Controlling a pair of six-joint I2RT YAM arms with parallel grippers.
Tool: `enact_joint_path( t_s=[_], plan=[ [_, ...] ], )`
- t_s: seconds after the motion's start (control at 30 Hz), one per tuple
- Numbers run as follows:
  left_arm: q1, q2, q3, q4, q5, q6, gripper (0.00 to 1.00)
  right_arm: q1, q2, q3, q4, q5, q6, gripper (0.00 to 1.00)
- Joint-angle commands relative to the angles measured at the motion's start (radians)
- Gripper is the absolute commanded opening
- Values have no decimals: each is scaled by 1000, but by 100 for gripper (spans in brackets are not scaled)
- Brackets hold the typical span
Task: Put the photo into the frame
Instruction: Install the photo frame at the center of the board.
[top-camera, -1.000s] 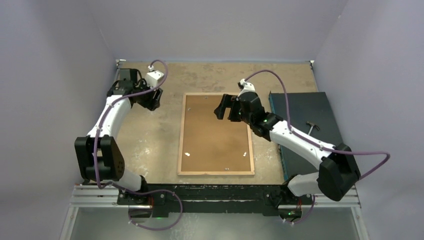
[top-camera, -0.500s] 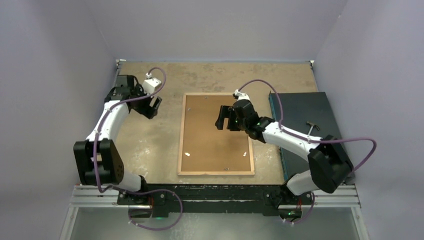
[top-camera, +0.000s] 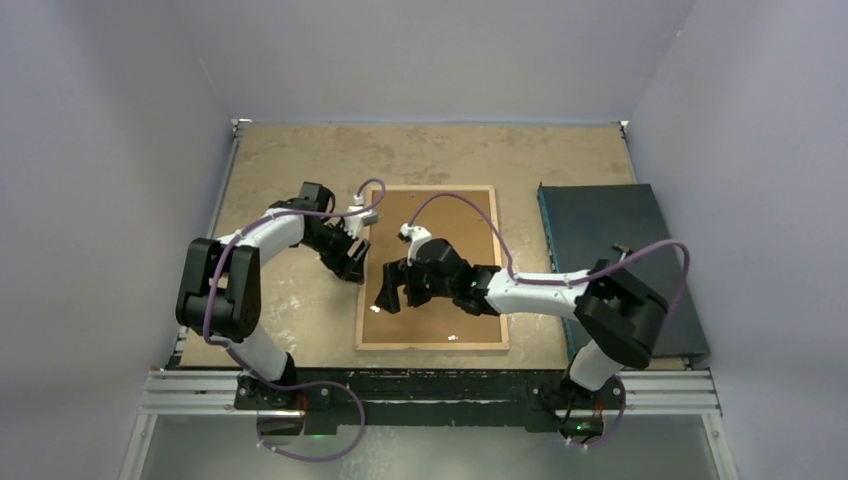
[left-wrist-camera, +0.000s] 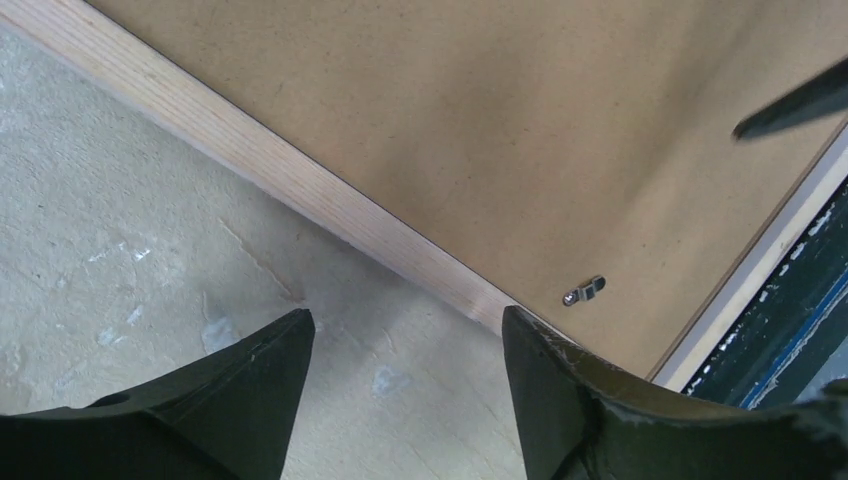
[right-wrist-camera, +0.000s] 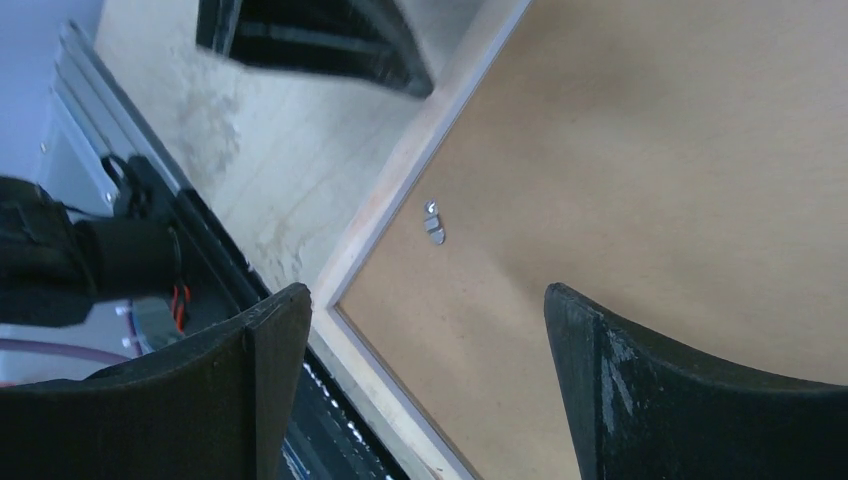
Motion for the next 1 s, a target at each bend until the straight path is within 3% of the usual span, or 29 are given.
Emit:
enact_joint_path(
  t_s=[0.0, 0.17, 0.53, 0.97],
  plan=[
    [7, 35, -5, 47, 61, -13, 64, 39, 54, 18, 119, -53, -19, 87],
    [6, 55, -12, 54, 81, 9, 59, 62, 82, -6, 183, -63, -39, 85],
    [6, 111, 6, 64, 63, 38, 32, 85, 184, 8, 239, -80, -60, 81],
    [7, 99, -17, 62, 50, 45, 30, 101, 224, 24, 256, -110, -61, 78]
  ],
)
